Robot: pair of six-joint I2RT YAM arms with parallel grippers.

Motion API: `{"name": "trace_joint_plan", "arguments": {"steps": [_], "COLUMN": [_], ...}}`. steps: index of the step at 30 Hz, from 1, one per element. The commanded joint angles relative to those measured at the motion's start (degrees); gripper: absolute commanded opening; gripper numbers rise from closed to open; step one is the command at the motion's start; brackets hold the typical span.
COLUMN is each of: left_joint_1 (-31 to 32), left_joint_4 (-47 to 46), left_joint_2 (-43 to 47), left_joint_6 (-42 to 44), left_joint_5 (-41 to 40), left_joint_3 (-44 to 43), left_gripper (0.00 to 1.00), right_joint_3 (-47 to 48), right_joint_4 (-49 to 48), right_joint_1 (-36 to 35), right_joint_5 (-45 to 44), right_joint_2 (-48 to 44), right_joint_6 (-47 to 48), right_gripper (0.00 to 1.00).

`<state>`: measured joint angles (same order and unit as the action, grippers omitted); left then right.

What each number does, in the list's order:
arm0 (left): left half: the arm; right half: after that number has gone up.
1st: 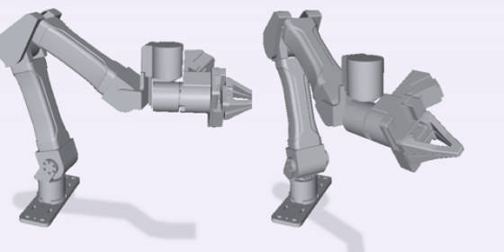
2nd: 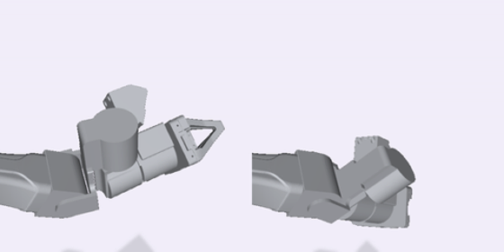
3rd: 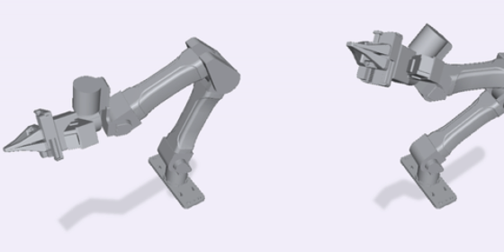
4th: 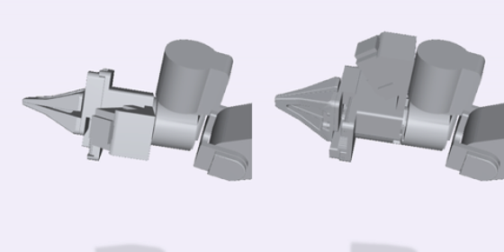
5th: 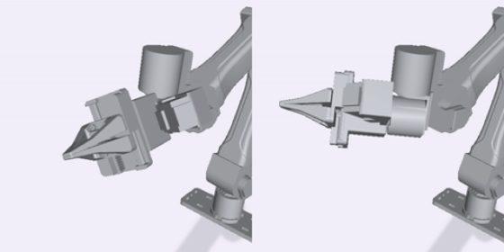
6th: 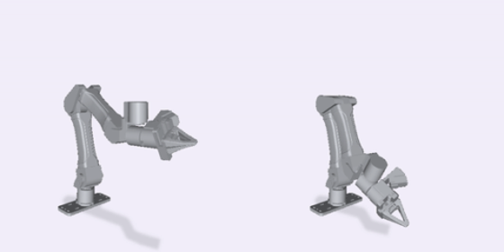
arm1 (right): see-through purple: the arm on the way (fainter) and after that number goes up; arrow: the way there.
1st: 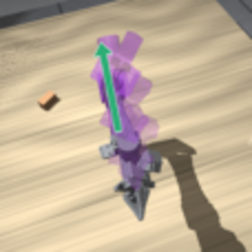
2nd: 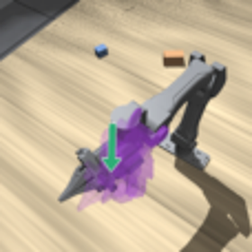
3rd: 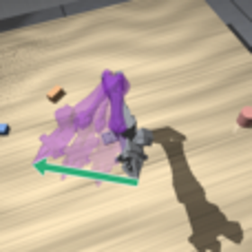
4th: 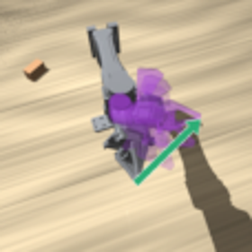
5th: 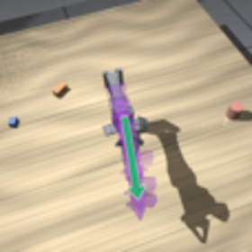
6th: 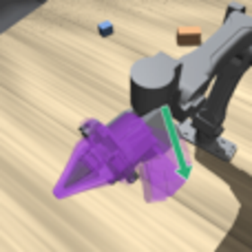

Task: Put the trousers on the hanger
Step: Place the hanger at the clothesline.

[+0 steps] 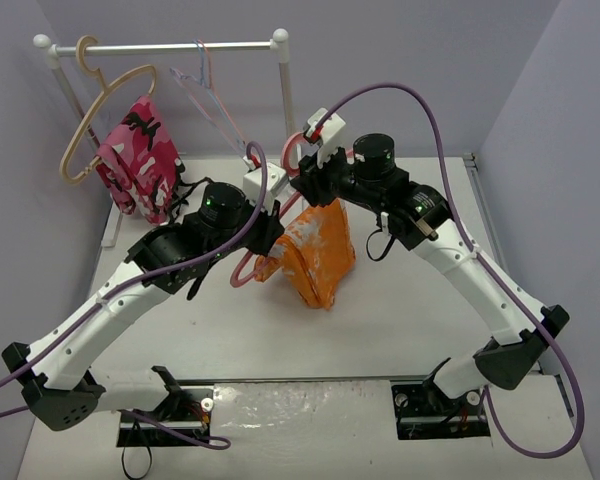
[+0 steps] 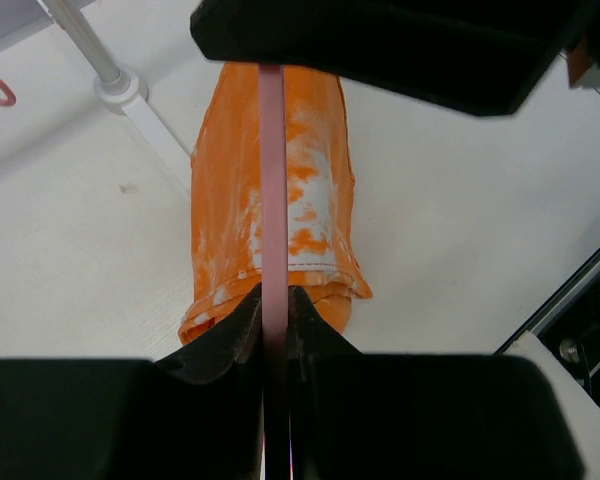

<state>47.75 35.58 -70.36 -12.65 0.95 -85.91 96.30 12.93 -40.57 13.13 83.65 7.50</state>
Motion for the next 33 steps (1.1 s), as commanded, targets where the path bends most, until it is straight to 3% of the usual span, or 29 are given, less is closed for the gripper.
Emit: {"name": "trace_joint_plan", "arguments": {"steps": [1, 3, 8, 23, 33], "left_joint_1": [0.3, 0.3, 0.3, 0.2, 0.2], "left_joint_4": [-0.5, 0.7, 1.6, 24.1, 35.5], "left_joint_2": [5.9, 7.1, 10.4, 18.8, 21.0], "left_joint_6": [-1.3, -1.6, -2.3, -9.5, -17.2], "left_joint_5": [-1.3, -2.2, -4.4, -14.9, -24.3], "left_joint_3": [-5.0, -4.9, -3.3, -3.8, -3.7], "left_gripper": [0.0, 0.0, 0.0, 0.0, 0.0], "right_joint_3": [-0.2, -0.7, -1.5, -8.8, -12.8], "right_joint_4": [-8.4, -8.4, -8.4, -8.5, -9.8], "right_joint_1": [0.2, 0.2, 0.2, 1.4, 7.2], "right_joint_5": [-0.4, 0.2, 1.8, -9.6, -8.0], "right_joint_2": [-4.9, -5.5, -7.2, -14.8, -15.3], "right_joint_6": [-1.1, -2.2, -4.1, -1.7, -3.5], "right_gripper": [0.56, 0.76, 0.99, 1.0, 1.0]}}
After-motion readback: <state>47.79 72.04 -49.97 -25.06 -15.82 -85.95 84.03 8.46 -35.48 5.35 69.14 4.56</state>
